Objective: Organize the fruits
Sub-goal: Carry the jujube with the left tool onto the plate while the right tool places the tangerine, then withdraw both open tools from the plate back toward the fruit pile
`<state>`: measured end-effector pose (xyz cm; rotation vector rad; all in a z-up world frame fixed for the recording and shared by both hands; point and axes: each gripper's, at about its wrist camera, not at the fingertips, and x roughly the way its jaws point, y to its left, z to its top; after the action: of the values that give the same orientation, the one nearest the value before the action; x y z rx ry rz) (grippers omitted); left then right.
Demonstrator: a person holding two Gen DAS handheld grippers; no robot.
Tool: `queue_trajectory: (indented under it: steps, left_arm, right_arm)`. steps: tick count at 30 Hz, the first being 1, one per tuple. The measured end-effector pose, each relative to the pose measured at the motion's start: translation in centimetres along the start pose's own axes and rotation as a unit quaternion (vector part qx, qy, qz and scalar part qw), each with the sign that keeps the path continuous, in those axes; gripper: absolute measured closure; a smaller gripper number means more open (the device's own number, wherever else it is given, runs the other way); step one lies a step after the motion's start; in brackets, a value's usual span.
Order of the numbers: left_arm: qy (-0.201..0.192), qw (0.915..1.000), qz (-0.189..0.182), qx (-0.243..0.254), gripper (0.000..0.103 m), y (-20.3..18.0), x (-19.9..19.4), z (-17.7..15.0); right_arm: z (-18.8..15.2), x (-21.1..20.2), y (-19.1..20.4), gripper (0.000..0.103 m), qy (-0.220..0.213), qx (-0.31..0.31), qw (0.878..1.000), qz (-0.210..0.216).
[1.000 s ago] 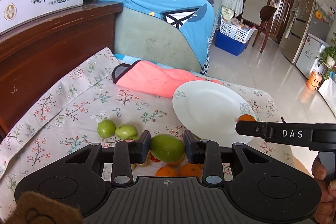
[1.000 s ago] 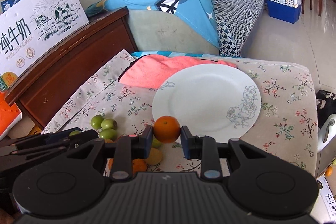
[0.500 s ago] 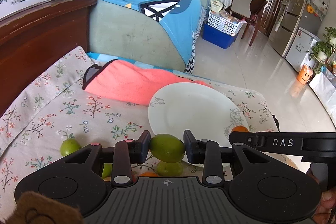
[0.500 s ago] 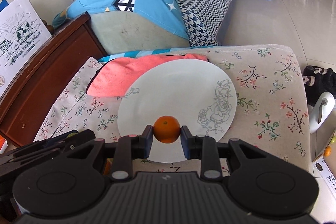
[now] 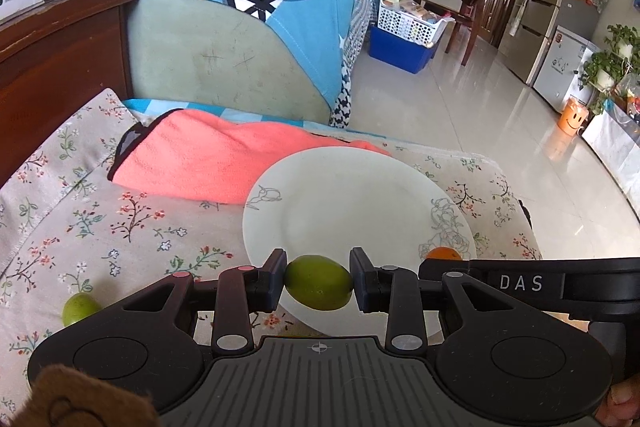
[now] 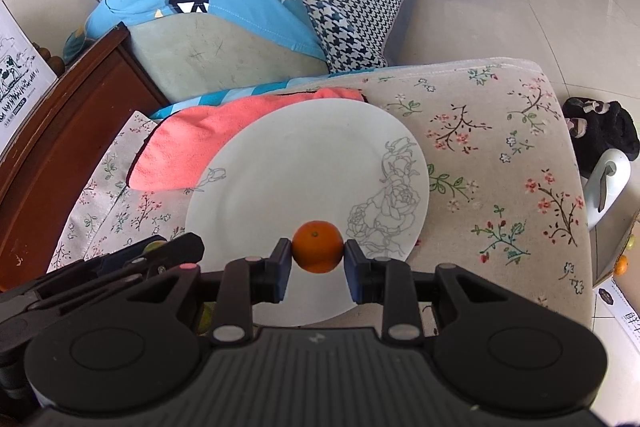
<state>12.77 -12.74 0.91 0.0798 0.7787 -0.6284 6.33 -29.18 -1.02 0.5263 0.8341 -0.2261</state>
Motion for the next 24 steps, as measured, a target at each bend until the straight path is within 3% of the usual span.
queue_trajectory:
  steps: [7,17,24]
  left_arm:
    - [-0.006,0.9999,0.004,0.012,0.069,-0.5,0.1,-0.3]
    - [-0.036,0.999,0.022,-0.011,0.037,0.6,-2.8,0.5]
    - [-0.026,0.9978,0.058,-0.019,0.031,2.4,-4.6,0.7]
  right_arm:
    - [-0.1,0.5,-0.3,0.072,0.007,0.017,1.0,0.0]
    - [-0.1,-0.4,0.3,0.071,-0.003,0.007,1.0,0.023]
    - [-0.6,-0.9,1.2,0.071,-0.007,-0.02,0.999,0.041]
